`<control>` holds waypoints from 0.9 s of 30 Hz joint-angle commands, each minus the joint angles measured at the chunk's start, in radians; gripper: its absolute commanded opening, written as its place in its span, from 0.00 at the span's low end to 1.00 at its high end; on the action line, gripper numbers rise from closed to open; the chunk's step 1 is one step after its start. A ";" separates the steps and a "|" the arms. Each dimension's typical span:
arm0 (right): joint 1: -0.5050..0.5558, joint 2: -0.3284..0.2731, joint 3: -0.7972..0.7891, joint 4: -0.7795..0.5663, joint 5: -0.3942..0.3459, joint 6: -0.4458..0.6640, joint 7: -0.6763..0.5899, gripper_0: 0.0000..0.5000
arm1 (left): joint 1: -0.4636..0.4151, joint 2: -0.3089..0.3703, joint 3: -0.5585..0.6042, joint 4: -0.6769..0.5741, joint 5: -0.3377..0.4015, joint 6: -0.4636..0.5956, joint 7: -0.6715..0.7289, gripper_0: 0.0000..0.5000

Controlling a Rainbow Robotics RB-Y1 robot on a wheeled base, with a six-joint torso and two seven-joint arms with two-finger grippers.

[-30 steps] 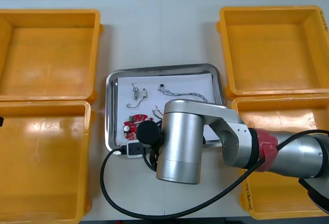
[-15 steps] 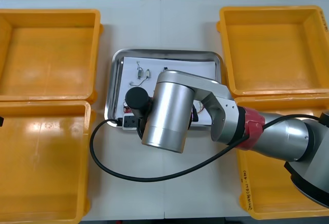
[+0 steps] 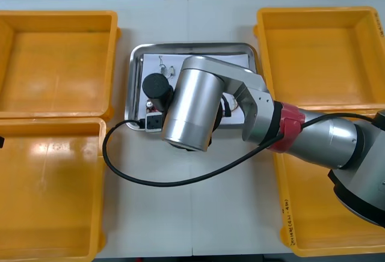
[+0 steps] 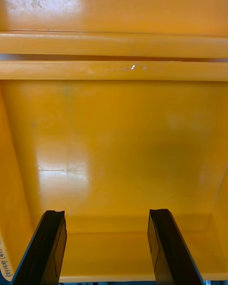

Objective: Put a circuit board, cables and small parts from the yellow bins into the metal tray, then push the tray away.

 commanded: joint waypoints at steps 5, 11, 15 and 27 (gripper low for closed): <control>-0.106 0.028 -0.047 0.086 -0.023 -0.042 0.058 0.00 | 0.022 -0.013 0.030 -0.024 -0.010 0.007 -0.020 1.00; -0.141 0.038 -0.047 0.161 -0.023 -0.088 0.081 0.00 | 0.022 -0.013 0.030 -0.024 -0.010 0.007 -0.020 1.00; -0.166 0.048 -0.047 0.205 -0.025 -0.112 0.094 0.00 | 0.022 -0.013 0.030 -0.024 -0.010 0.007 -0.020 1.00; -0.223 0.068 -0.047 0.322 -0.025 -0.194 0.137 0.00 | 0.022 -0.013 0.030 -0.024 -0.010 0.007 -0.020 1.00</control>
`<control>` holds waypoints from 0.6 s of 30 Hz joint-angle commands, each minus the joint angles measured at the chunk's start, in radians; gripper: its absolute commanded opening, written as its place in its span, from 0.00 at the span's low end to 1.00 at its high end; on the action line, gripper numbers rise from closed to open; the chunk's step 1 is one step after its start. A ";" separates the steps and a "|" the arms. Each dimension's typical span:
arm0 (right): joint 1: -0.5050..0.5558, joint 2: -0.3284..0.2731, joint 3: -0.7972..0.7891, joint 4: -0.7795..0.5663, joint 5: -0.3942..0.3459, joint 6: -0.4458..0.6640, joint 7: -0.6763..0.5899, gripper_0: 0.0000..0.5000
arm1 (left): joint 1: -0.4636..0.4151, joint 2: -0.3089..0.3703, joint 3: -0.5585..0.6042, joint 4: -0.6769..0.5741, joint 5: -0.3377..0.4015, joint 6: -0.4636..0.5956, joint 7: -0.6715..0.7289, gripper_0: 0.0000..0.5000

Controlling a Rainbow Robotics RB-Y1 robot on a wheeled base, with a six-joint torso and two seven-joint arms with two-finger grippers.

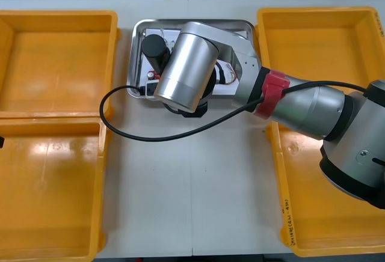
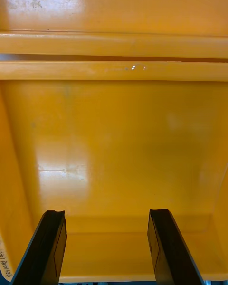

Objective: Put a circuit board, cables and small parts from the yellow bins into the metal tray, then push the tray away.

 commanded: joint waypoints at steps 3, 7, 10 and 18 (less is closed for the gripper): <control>-0.083 0.021 -0.031 0.047 -0.005 -0.060 0.076 0.00 | 0.022 -0.013 0.030 -0.024 -0.009 0.007 -0.020 1.00; -0.089 0.023 -0.031 0.070 0.009 -0.086 0.090 0.00 | 0.022 -0.013 0.030 -0.024 -0.009 0.007 -0.020 1.00; -0.094 0.021 -0.031 0.093 0.015 -0.109 0.099 0.00 | 0.022 -0.013 0.030 -0.024 -0.009 0.007 -0.020 1.00; -0.106 0.021 -0.033 0.134 0.044 -0.162 0.125 0.00 | 0.022 -0.013 0.030 -0.024 -0.009 0.007 -0.020 1.00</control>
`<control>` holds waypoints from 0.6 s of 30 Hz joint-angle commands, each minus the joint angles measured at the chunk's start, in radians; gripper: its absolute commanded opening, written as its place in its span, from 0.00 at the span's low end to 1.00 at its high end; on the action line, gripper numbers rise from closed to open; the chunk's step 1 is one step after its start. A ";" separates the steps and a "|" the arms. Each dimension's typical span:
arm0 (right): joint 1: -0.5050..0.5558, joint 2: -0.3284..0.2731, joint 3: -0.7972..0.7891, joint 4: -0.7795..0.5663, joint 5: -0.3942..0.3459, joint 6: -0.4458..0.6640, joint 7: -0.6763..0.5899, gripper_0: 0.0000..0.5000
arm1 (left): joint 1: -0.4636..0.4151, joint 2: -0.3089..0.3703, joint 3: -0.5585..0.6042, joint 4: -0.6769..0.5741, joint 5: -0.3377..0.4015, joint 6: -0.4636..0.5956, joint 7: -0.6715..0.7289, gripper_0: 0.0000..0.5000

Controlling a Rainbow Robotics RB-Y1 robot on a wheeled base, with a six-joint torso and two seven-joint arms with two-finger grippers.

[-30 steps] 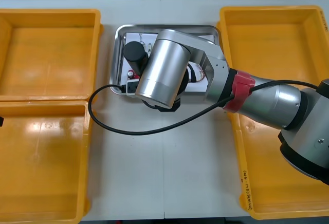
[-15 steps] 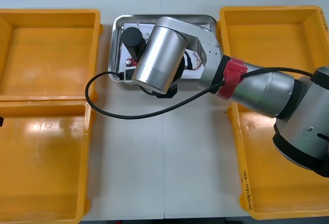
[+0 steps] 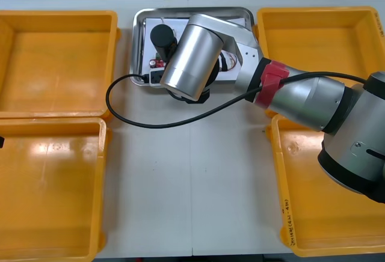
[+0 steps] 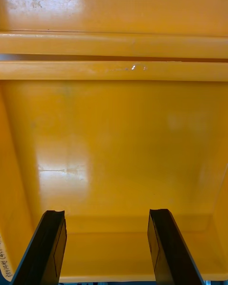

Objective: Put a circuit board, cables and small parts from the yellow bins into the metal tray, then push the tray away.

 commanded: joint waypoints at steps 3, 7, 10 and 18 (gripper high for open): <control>-0.068 0.017 -0.034 0.010 0.026 -0.038 0.056 0.00 | 0.022 -0.013 0.030 -0.024 -0.009 0.007 -0.020 1.00; -0.068 0.017 -0.036 0.021 0.029 -0.064 0.058 0.00 | 0.022 -0.013 0.030 -0.024 -0.009 0.007 -0.020 1.00; -0.068 0.019 -0.037 0.033 0.047 -0.074 0.061 0.00 | 0.022 -0.013 0.030 -0.024 -0.009 0.007 -0.020 1.00; -0.068 0.017 -0.037 0.054 0.053 -0.091 0.066 0.00 | 0.022 -0.013 0.030 -0.024 -0.009 0.007 -0.020 1.00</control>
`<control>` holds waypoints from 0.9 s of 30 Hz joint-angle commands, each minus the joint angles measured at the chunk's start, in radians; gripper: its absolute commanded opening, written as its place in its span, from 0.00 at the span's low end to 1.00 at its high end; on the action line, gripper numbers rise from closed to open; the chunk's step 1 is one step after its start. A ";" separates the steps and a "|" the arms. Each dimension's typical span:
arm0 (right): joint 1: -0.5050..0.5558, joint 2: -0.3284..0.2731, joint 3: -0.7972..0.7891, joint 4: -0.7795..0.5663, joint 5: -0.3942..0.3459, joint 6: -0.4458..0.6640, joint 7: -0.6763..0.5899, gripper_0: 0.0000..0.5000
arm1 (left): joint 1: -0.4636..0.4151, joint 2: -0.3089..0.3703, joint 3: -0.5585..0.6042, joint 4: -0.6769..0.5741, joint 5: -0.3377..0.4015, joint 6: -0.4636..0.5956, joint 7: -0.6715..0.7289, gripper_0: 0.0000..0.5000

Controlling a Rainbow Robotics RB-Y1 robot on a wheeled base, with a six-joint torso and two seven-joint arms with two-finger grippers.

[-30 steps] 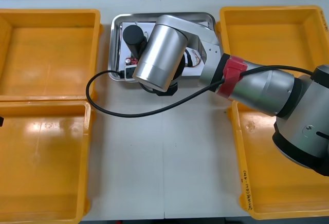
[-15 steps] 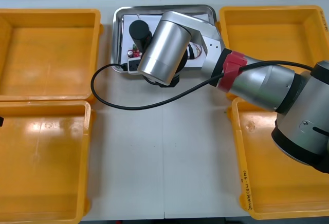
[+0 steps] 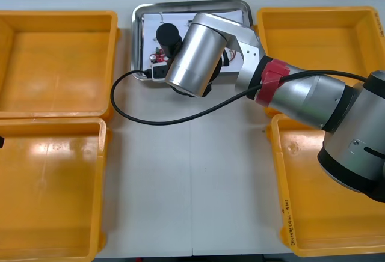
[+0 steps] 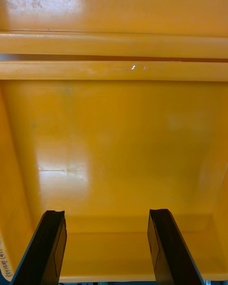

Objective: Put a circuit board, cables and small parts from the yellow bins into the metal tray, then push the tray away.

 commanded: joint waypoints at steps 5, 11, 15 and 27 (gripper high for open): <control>-0.062 0.016 -0.037 -0.004 0.016 -0.003 0.033 0.00 | 0.022 -0.013 0.030 -0.024 -0.009 0.007 -0.020 1.00; -0.062 0.016 -0.037 -0.004 0.014 0.001 0.041 0.19 | 0.022 -0.013 0.030 -0.024 -0.009 0.007 -0.020 1.00; -0.062 0.016 -0.040 -0.005 0.014 0.001 0.051 0.68 | 0.022 -0.013 0.030 -0.024 -0.009 0.007 -0.020 1.00; -0.062 0.016 -0.096 -0.048 -0.012 0.087 0.103 1.00 | 0.022 -0.013 0.030 -0.024 -0.009 0.007 -0.020 1.00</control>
